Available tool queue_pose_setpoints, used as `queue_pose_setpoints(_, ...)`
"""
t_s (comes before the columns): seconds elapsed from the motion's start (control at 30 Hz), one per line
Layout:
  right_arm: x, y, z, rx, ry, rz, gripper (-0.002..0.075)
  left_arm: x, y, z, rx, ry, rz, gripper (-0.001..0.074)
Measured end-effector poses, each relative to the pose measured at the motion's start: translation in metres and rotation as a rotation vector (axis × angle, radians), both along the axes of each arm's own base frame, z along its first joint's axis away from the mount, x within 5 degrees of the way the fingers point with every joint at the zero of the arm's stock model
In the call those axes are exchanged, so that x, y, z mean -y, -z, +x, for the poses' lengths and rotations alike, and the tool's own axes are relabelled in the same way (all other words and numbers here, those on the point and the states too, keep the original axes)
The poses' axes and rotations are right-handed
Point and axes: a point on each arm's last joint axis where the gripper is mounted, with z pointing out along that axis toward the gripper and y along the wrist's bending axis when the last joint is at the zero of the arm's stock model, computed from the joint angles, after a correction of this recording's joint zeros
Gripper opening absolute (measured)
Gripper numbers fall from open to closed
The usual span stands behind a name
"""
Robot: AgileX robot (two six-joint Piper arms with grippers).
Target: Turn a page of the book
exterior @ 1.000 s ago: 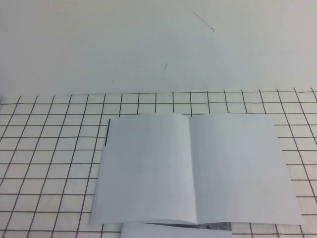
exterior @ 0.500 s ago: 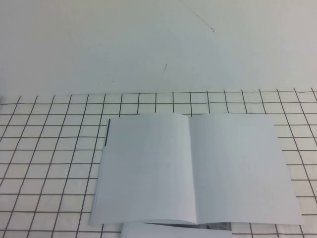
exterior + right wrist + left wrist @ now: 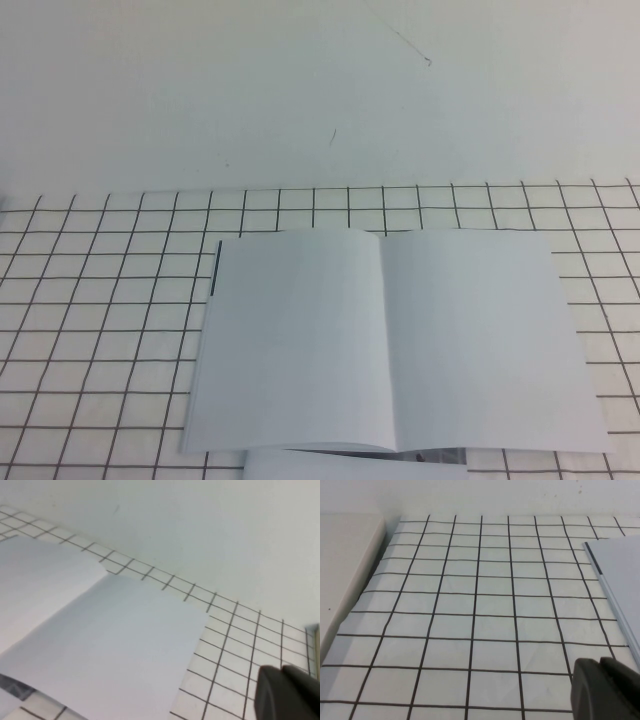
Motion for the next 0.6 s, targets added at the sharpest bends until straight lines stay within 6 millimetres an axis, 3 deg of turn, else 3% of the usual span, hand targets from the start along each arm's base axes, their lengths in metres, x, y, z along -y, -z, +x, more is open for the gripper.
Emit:
queue_pose_setpoints(0.17, 0.003, 0.051, 0.015, 0.005, 0.095, 0.005, 0.0, 0.0, 0.0, 0.0, 0.003, 0.0, 0.0, -0.0003)
queue_pose_setpoints(0.23, 0.003, 0.061, 0.016, -0.035, 0.106, 0.007, 0.0, 0.0, 0.0, 0.0, 0.003, 0.0, 0.0, -0.0003)
queue_pose_setpoints(0.6, 0.003, 0.07, 0.014, -0.115, 0.104, -0.003, 0.0, 0.0, 0.0, 0.0, 0.003, 0.0, 0.0, -0.0003)
